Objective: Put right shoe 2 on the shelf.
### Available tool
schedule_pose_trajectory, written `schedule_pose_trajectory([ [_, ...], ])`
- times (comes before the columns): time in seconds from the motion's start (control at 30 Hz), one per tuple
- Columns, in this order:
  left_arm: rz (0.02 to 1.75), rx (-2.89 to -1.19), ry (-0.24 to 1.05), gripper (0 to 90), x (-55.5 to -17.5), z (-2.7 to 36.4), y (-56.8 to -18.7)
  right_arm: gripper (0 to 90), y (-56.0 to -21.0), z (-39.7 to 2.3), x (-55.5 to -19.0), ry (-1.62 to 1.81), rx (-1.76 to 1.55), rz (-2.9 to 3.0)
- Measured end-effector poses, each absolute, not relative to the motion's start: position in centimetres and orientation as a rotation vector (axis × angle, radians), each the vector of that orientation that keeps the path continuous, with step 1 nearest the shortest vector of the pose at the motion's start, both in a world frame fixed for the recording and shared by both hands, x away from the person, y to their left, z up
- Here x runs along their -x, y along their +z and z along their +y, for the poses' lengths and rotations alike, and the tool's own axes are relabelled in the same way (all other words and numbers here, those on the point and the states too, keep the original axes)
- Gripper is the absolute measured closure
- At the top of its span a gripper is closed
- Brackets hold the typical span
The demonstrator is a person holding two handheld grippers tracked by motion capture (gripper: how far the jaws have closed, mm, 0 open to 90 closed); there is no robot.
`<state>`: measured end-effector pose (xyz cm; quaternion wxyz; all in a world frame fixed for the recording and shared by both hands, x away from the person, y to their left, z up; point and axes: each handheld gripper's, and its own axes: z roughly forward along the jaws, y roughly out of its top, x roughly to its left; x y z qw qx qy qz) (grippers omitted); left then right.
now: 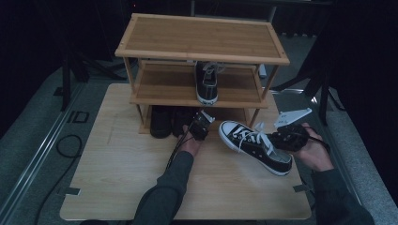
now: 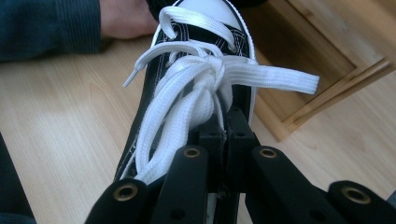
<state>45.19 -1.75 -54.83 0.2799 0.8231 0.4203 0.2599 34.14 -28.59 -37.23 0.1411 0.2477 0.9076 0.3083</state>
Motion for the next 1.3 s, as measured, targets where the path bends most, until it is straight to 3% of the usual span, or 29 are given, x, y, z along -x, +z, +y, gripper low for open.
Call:
schedule_pose_trajectory([
  [0.6,1.106,-2.234,0.66,89.9,-45.3,-1.6,-54.7,88.4,-30.3,-28.1,-35.2,0.934,-0.668,2.49],
  [1.3,1.118,-2.232,0.681,90.0,-45.2,-1.5,-54.7,88.3,-30.2,-24.9,-41.3,0.897,-0.903,2.317],
])
